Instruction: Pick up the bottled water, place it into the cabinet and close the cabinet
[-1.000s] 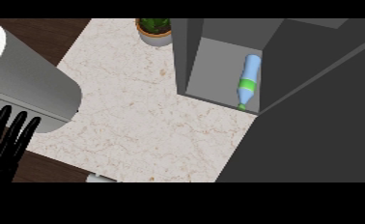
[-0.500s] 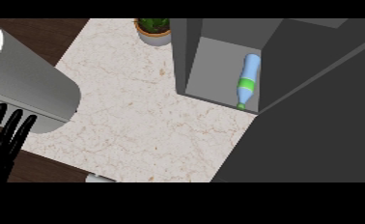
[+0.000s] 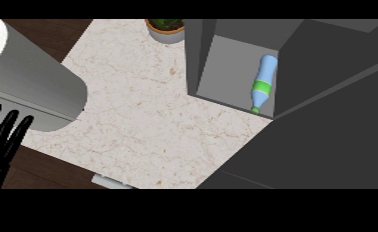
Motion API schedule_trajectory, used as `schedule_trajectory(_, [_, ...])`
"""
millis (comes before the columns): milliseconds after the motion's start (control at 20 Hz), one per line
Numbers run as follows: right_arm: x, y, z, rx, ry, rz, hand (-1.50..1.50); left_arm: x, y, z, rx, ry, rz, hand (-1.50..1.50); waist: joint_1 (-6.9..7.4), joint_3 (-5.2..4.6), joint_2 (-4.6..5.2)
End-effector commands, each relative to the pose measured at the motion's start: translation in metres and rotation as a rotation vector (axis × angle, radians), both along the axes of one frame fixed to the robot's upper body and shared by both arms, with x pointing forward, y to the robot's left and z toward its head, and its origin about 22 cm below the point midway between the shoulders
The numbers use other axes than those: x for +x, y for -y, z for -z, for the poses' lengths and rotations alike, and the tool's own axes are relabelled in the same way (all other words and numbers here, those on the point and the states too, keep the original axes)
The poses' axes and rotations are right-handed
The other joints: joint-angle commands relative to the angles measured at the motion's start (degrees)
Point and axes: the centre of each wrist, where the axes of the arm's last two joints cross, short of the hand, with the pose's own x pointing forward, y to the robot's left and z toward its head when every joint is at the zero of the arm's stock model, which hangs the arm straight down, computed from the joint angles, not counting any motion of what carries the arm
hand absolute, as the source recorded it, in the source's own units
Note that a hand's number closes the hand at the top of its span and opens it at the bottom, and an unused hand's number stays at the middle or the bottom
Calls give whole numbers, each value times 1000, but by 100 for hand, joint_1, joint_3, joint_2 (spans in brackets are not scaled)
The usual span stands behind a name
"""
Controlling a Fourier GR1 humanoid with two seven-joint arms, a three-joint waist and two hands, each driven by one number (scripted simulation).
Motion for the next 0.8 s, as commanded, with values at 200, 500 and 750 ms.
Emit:
schedule_trajectory(200, [15, -21, 14, 38, -145, 45, 150, 2, -6, -1, 6, 2, -3, -150, -44, 19, 29])
schedule_trajectory(500, [52, -30, 1, -106, -38, 119, 150, 4, -8, 0, -5, 0, -10, -150, -98, 27, -88])
schedule_trajectory(750, [87, -51, -5, -209, -29, 158, 150, 4, -13, 1, 2, -23, -20, -150, -187, 48, -120])
